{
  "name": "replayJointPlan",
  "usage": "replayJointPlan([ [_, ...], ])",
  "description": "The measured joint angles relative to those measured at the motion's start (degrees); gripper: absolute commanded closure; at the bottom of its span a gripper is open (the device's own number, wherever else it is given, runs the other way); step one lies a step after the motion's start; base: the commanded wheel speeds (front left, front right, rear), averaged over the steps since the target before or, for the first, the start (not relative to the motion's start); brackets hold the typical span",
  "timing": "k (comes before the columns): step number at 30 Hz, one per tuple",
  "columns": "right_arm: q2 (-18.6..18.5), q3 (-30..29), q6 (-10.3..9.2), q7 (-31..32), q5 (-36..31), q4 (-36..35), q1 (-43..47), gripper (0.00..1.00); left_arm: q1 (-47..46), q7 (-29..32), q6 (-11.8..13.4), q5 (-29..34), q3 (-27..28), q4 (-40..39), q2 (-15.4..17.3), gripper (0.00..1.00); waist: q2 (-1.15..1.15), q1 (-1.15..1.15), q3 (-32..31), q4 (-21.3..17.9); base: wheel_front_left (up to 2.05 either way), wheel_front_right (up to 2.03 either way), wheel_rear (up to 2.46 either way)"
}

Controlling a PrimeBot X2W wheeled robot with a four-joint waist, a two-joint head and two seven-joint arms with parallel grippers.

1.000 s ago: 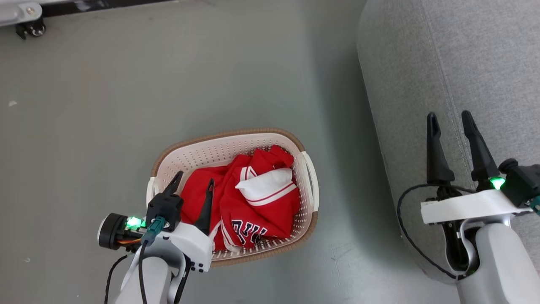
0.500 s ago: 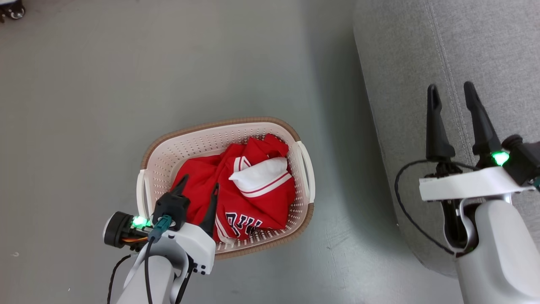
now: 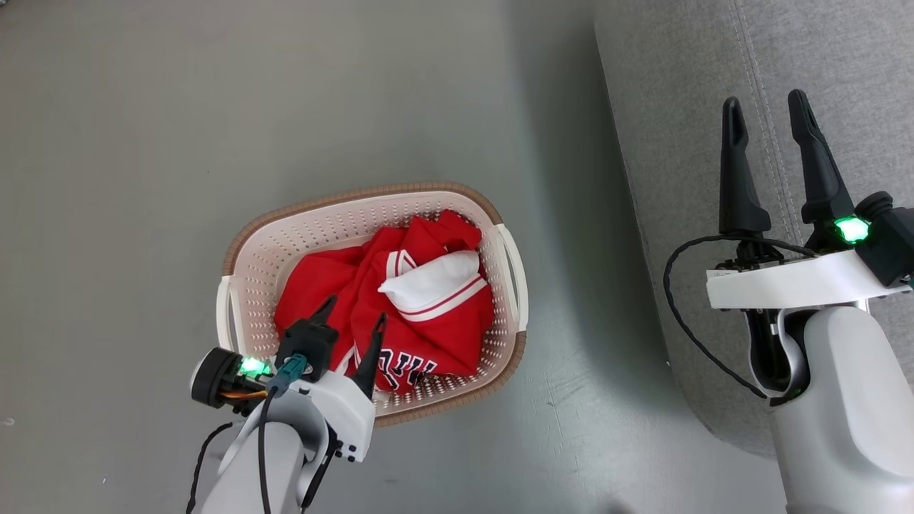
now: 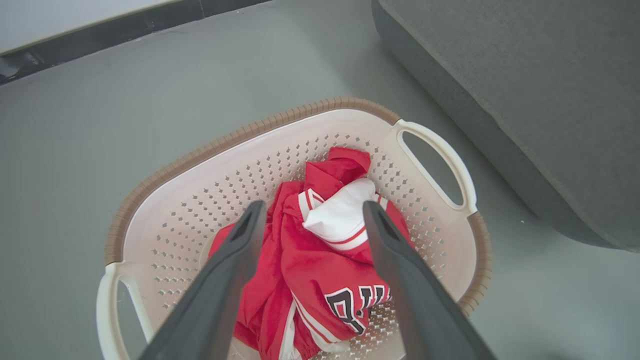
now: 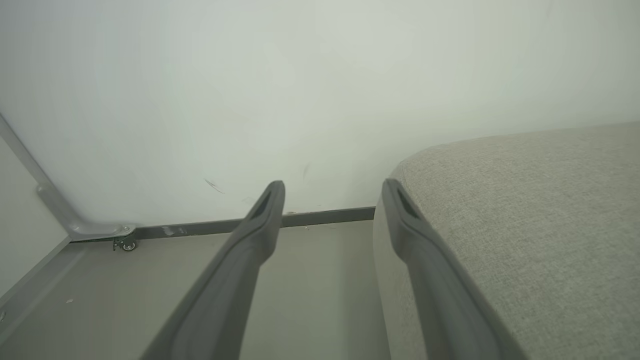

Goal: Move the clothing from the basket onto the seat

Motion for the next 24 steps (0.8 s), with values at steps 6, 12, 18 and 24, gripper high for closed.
replayJointPlan([
  [6,-0.01,-0.03,0.00,-0.02,0.00,0.20,-1.35,0.00,-0.46,0.00,-1.05,0.38,-1.62,2.31,-0.09,0.00,0.00,0.00,1.28,-0.25,0.00,0.00,0.00],
  [12,-0.01,0.12,0.00,-0.02,0.01,0.47,-2.96,0.00,-1.82,0.00,-1.26,0.45,-2.72,3.69,-0.15,0.00,0.00,0.00,2.43,-0.50,0.00,0.00,0.00],
  [18,-0.04,0.40,0.00,-0.03,0.02,1.03,-4.99,0.00,-2.71,0.00,-1.77,0.92,-4.26,4.85,-0.33,0.00,0.00,0.00,3.77,-0.67,0.00,0.00,0.00],
  [24,-0.07,0.86,0.00,-0.03,0.01,1.35,-7.05,0.00,-3.87,0.00,-2.41,0.76,-4.94,6.46,-0.37,0.00,0.00,0.00,4.93,-0.69,0.00,0.00,0.00],
])
